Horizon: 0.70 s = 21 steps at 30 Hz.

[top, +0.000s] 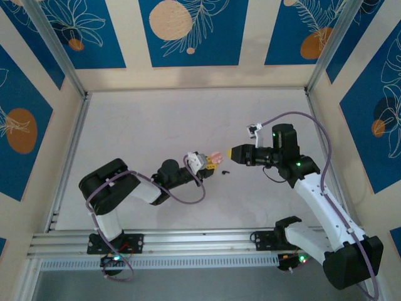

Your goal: Insert wireless bluetooth earbuds into charging case

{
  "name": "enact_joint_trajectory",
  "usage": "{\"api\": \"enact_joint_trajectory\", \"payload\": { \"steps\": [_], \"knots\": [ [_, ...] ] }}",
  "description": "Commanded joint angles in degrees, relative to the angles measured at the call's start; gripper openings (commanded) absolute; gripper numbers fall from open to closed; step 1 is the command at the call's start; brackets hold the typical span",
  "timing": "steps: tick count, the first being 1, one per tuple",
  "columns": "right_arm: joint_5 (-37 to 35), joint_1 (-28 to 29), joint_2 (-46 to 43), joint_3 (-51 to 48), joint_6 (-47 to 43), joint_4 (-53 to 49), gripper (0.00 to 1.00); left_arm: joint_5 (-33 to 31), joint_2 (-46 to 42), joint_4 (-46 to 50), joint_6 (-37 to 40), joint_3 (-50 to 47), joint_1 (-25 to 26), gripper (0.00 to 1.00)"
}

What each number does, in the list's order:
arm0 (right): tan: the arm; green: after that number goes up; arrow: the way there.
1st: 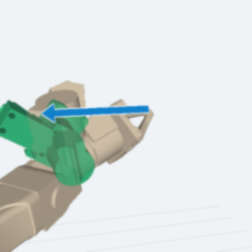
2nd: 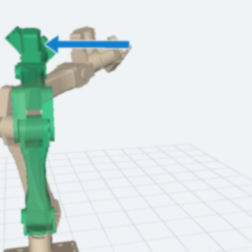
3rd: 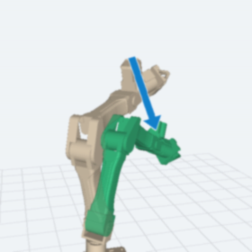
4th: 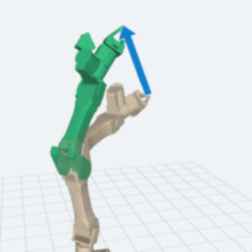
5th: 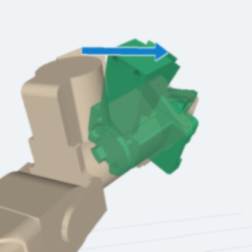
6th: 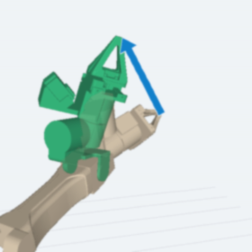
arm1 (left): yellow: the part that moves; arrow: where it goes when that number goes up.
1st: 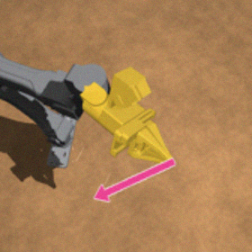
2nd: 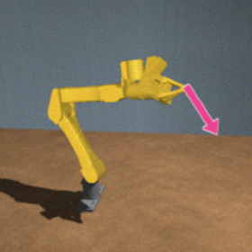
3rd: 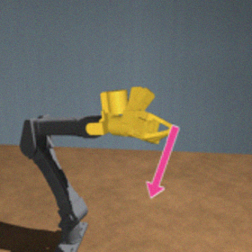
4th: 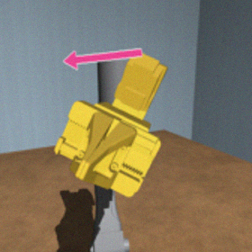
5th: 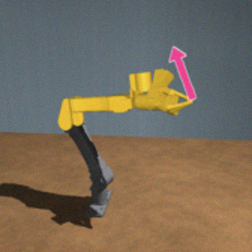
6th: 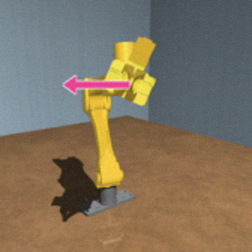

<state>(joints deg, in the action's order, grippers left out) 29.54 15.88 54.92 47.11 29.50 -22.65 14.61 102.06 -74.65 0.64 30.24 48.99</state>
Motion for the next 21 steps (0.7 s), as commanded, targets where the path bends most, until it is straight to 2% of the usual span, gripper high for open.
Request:
{"api": "enact_joint_trajectory", "payload": {
  "steps": [1,4,21],
  "knots": [
    [5.4,-1.4,2.2,-2.6,4.8,1.1,0.33,1.8,-1.7,-3.6,1.5,-0.6,1.1,0.07],
    [6.4,-1.6,3.4,-3.7,6.3,3.1,0.29,1.8,-1.8,-4.0,1.4,-0.4,1.2,0.07],
    [7.3,-1.8,9.5,-6.2,6.9,6.3,0.3,1.9,-1.0,-5.9,1.2,0.0,1.4,0.07]
  ]
}}
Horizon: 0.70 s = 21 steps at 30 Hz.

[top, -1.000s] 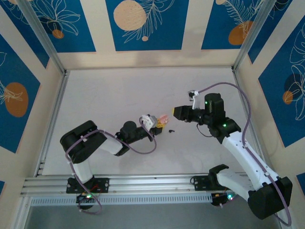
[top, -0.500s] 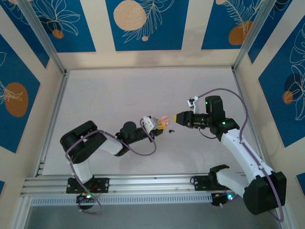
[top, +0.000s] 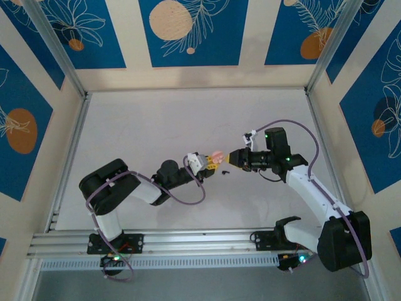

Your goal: Insert wireless bluetooth earbuds into charging case

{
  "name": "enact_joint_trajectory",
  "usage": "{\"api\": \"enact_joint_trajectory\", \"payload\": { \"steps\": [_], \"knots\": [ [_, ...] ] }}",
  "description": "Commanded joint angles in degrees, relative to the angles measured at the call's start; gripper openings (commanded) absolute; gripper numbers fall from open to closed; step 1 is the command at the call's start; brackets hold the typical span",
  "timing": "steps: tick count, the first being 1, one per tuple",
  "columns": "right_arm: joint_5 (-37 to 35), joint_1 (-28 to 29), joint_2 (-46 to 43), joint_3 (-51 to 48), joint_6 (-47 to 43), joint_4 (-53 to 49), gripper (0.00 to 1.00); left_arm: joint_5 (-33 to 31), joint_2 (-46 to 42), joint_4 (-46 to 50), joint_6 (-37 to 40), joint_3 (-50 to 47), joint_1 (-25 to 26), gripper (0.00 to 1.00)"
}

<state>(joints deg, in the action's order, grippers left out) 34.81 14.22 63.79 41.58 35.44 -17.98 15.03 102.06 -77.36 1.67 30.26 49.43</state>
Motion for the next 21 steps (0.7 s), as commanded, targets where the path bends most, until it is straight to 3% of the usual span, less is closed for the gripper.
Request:
{"api": "enact_joint_trajectory", "payload": {
  "steps": [1,10,21],
  "knots": [
    [2.3,-0.1,0.9,-0.8,1.2,2.3,0.29,1.3,-0.9,-3.2,0.2,-0.1,0.9,0.07],
    [5.7,0.5,3.2,-0.8,2.4,7.3,0.28,1.1,-0.9,-3.2,0.3,-0.1,0.9,0.07],
    [7.0,1.7,3.8,-0.7,1.5,6.8,0.19,0.8,-1.1,-3.2,0.4,-0.4,0.9,0.07]
  ]
}}
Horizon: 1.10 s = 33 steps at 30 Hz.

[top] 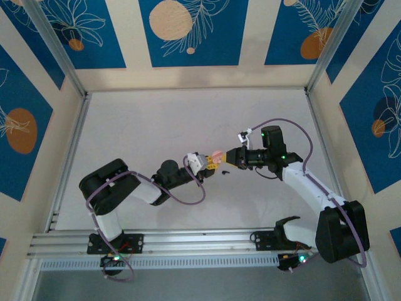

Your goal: Insert wireless bluetooth earbuds into charging case

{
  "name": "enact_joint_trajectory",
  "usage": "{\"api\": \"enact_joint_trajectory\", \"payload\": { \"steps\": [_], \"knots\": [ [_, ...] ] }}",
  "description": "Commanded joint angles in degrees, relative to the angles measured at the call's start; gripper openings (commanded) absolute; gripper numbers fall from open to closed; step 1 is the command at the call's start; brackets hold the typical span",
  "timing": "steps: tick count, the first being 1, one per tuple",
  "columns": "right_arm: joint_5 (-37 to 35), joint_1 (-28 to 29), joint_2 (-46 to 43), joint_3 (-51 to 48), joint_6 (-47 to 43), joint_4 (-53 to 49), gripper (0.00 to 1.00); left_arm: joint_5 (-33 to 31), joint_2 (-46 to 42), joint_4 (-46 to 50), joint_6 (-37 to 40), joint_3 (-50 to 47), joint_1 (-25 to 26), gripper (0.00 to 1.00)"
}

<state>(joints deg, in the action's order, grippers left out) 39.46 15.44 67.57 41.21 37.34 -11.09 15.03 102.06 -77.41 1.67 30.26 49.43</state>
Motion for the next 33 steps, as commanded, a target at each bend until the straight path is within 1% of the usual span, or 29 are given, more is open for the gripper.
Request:
{"api": "enact_joint_trajectory", "payload": {
  "steps": [1,16,26,33],
  "knots": [
    [2.4,0.6,0.0,-0.4,-0.5,-0.2,0.19,0.7,-1.1,-3.2,0.4,-0.4,0.9,0.07],
    [1.4,2.6,0.4,0.3,-1.0,-0.7,0.16,0.2,-1.4,-3.2,0.4,-0.4,0.9,0.07],
    [-0.4,4.2,1.2,1.8,-1.2,-0.8,0.16,0.2,-1.6,-3.2,0.3,-0.5,0.9,0.07],
    [-1.1,4.7,1.3,2.7,-1.7,-1.6,0.18,0.2,-1.5,-3.2,0.3,-0.6,0.9,0.07]
  ]
}}
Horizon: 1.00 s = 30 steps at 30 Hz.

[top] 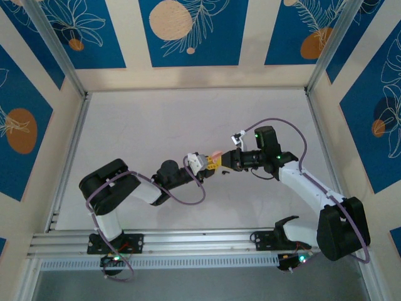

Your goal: Insert wireless bluetooth earbuds into charging case

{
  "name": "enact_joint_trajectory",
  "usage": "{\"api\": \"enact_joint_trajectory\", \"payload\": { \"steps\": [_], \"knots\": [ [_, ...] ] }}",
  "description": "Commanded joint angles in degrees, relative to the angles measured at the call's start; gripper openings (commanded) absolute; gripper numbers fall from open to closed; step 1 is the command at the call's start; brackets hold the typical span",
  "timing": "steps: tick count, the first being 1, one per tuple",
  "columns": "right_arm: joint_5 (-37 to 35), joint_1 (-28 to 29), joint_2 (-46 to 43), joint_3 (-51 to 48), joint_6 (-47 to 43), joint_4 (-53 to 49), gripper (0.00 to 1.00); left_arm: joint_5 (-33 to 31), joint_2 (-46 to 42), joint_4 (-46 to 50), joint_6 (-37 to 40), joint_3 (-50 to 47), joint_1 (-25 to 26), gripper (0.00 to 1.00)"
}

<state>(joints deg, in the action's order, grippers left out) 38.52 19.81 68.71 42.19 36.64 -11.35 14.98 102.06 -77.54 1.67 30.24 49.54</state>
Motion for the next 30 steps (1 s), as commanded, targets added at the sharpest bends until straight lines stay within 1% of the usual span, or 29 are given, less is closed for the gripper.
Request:
{"api": "enact_joint_trajectory", "payload": {
  "steps": [1,4,9,12,14,16,20,23,27,30],
  "knots": [
    [-0.3,0.4,0.1,1.9,-1.1,-1.5,0.2,0.2,-1.5,-3.1,0.2,-0.6,0.8,0.07],
    [-0.8,0.4,-0.6,2.8,-1.9,-3.6,0.23,0.0,-1.6,-3.1,0.3,-0.7,0.8,0.07],
    [-3.8,-0.3,-2.9,6.3,-6.5,-12.2,0.28,0.1,-1.7,-3.0,0.4,-0.9,0.8,0.07],
    [-4.2,-1.2,-3.3,8.3,-8.6,-15.5,0.29,0.3,-1.7,-3.0,0.4,-1.1,0.8,0.07],
    [-3.6,-0.7,-2.6,10.0,-9.8,-17.0,0.29,0.3,-1.8,-3.1,0.5,-1.2,0.9,0.07],
    [-4.7,0.8,-1.1,12.5,-11.4,-19.8,0.29,0.3,-2.0,-3.0,0.5,-1.2,0.8,0.07],
    [-10.2,3.2,2.1,16.4,-13.3,-24.1,0.29,0.2,-2.0,-3.0,0.5,-1.3,0.8,0.07],
    [-15.0,4.3,4.0,19.0,-13.9,-26.2,0.33,0.2,-2.0,-3.1,0.4,-1.3,0.9,0.07],
    [-22.2,6.1,5.8,22.8,-14.8,-31.0,0.33,0.0,-2.4,-3.0,0.5,-1.5,0.8,0.08],
    [-24.3,6.7,6.9,24.1,-15.6,-33.3,0.33,-0.1,-2.3,-2.9,0.7,-1.5,0.9,0.08]
  ]
}}
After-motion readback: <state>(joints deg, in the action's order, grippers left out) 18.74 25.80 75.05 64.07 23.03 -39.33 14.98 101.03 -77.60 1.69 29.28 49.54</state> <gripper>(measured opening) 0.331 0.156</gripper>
